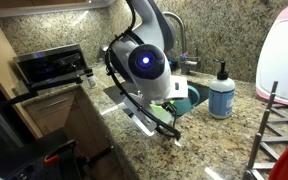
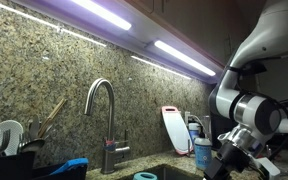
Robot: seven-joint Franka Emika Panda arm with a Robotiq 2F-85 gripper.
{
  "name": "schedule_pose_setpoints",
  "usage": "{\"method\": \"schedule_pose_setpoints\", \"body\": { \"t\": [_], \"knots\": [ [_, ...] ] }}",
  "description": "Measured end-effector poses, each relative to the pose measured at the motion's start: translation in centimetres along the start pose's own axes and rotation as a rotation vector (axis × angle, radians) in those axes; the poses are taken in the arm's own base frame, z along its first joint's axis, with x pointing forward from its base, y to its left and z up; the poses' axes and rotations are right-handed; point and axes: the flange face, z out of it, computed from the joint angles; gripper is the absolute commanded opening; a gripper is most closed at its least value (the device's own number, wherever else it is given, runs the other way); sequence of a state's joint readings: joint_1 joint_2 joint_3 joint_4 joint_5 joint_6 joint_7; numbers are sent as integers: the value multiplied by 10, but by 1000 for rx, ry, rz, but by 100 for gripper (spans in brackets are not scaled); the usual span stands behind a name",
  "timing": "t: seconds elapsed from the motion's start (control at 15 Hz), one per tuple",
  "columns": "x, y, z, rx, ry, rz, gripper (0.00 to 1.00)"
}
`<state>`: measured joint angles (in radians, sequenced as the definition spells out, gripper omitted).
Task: Take the green lid from the sink and put it on the dish rack
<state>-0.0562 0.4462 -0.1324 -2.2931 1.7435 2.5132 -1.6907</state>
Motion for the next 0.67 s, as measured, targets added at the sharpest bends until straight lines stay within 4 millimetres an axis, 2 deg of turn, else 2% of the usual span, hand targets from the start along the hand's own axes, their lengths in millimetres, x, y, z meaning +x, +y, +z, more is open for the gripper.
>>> {"method": "schedule_pose_setpoints", "body": {
  "t": [0.4,0.67],
  "knots": [
    [-2,1,2,-1,-6,3,1],
    [-4,3,3,-2,-10,6,0]
  ]
}}
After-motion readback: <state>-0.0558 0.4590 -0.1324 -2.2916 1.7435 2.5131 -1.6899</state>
